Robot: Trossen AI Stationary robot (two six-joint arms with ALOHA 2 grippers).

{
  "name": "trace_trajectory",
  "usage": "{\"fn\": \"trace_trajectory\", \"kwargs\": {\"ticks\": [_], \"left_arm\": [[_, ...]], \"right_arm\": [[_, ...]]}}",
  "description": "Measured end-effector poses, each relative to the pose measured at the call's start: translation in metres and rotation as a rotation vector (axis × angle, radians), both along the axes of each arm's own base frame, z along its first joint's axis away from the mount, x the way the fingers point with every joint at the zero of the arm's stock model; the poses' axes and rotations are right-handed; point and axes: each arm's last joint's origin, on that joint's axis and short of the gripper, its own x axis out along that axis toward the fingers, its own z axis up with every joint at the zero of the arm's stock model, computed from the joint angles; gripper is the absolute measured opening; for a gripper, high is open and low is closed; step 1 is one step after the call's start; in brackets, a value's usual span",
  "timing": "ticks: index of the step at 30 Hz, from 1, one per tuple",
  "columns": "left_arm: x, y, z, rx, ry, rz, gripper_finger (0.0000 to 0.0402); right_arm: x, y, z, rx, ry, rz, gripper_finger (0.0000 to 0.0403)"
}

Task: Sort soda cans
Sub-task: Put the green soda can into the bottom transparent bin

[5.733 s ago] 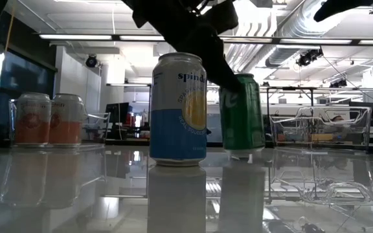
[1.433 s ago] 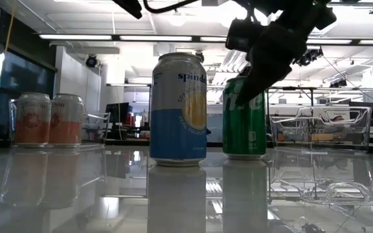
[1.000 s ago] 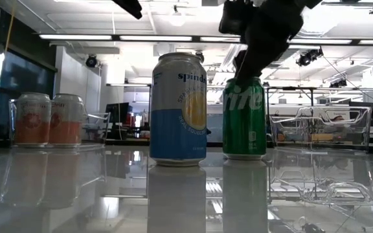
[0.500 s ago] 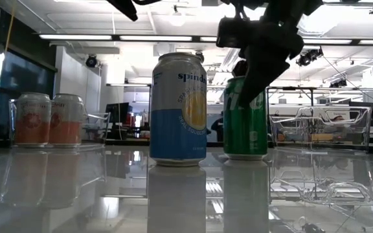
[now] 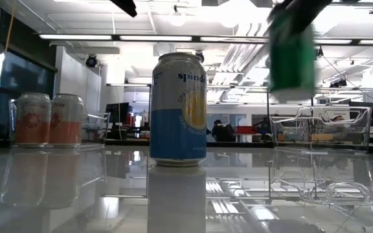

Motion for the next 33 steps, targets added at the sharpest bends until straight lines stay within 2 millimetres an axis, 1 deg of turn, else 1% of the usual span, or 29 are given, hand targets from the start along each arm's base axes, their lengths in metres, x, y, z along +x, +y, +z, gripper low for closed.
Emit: {"fn": "trace_trajectory", "kwargs": {"ticks": [3,6,9,12,16,19,22,26,33], "left_arm": [[-0.002,-0.004,0.001,0.041,-0.024,0.01,0.0367],[-0.004,-0.008,0.002,0.067,-0.046,0.022,0.0367],[-0.005,-0.01,0.002,0.083,-0.064,0.035,0.0367],[-0.005,-0.009,0.003,0.089,-0.074,0.046,0.0367],[-0.004,-0.009,0.003,0.09,-0.075,0.047,0.0367],[-0.004,-0.009,0.003,0.089,-0.075,0.047,0.0367],[-0.004,-0.009,0.003,0.09,-0.075,0.047,0.0367],[-0.004,-0.009,0.003,0.091,-0.074,0.046,0.0367],[-0.004,-0.009,0.003,0.091,-0.074,0.046,0.0367]], "right_arm": [[-0.037,0.017,0.02,0.066,-0.019,-0.074,0.0286],[-0.075,0.031,0.031,0.119,-0.002,-0.166,0.0286],[-0.109,0.042,0.033,0.139,0.069,-0.275,0.0286],[-0.133,0.052,0.031,0.133,0.139,-0.359,0.0286],[-0.152,0.065,0.026,0.133,0.166,-0.412,0.0286],[-0.164,0.072,0.016,0.124,0.174,-0.447,0.0286],[-0.176,0.075,-0.001,0.107,0.221,-0.49,0.0286],[-0.187,0.081,-0.025,0.156,0.261,-0.52,0.0286],[-0.196,0.076,-0.063,0.225,0.281,-0.545,0.0286]]}}
